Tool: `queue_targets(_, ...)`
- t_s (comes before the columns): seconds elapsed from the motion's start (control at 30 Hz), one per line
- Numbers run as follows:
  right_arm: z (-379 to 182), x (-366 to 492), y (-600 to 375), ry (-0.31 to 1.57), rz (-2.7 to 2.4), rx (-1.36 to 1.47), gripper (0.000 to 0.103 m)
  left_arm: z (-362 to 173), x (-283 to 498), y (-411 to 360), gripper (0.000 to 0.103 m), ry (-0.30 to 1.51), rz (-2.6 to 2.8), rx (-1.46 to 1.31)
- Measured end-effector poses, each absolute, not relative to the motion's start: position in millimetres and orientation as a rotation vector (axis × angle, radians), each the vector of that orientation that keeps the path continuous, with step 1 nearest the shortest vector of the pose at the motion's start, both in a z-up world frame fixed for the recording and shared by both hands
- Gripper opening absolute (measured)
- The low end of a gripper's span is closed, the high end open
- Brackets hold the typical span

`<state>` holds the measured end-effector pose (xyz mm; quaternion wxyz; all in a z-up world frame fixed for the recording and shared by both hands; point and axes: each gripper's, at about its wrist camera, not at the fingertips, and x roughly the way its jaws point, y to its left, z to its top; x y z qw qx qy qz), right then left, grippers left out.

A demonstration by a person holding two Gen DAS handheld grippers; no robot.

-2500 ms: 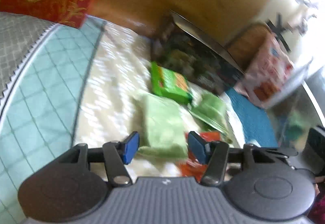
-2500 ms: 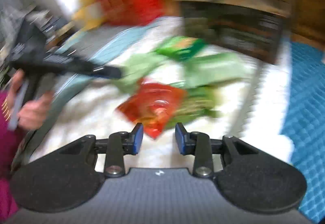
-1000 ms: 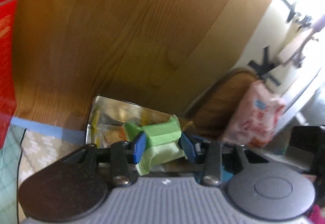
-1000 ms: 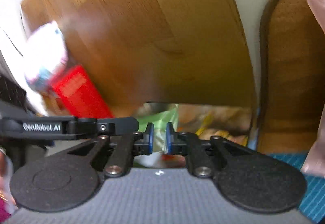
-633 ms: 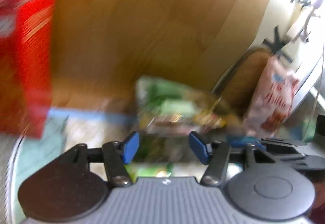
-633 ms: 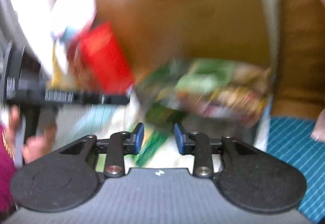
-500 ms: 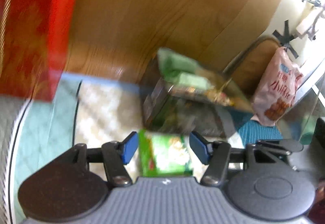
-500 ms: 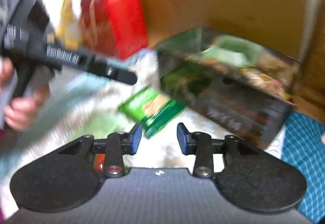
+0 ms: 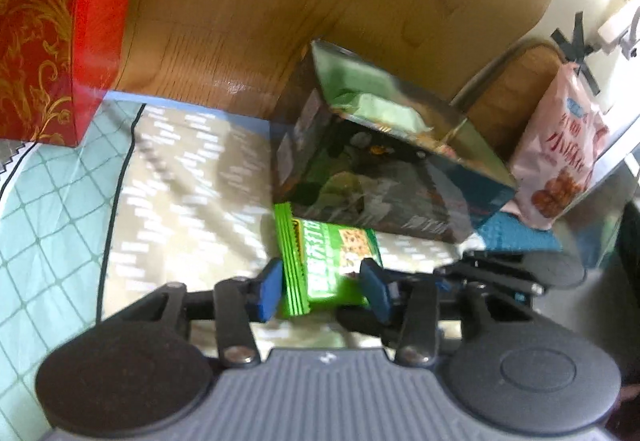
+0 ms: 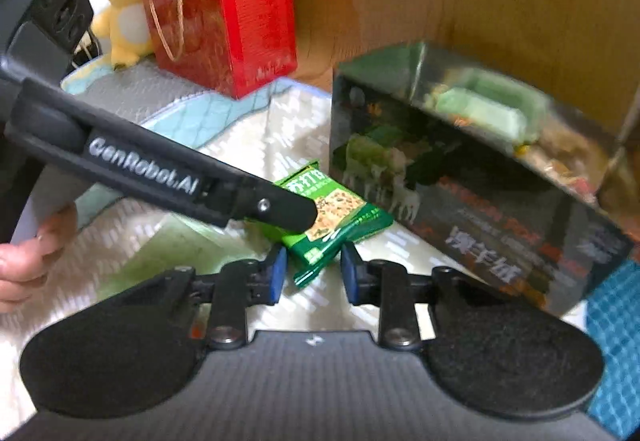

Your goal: Organize snacks

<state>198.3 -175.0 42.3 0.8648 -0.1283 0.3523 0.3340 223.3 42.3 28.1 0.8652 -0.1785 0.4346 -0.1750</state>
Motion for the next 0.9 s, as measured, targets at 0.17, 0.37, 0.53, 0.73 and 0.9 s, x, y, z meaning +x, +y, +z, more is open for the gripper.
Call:
queue_targets(0.17, 70.3, 151.0, -204.9, 0.691, 0.692, -0.199, 0.032, 61.3, 187.1, 30.0, 0.041, 0.845, -0.436, -0.367)
queue_targets(0.37, 57.8, 84.6, -232.8, 0.722, 0.658, -0.213, 0.032, 67.8, 118.2, -10.0, 0.041, 0.847, -0.497, -0.277)
queue_targets(0.53, 41.6, 43.8, -245.0, 0.748, 0.628, -0.202, 0.032, 50.4, 84.4, -36.5, 0.043, 0.898, -0.519, -0.237)
queue_targets(0.73, 27.5, 13.5, -243.6, 0.722, 0.614, -0.202, 0.032, 38.3, 46.4, -53.0, 0.043, 0.91, -0.484, -0.206)
queue_targets(0.9, 16.5, -11.5, -242.0, 0.684, 0.598, -0.195, 0.034, 34.6, 24.4, -53.1, 0.042, 0.894, -0.422, -0.177)
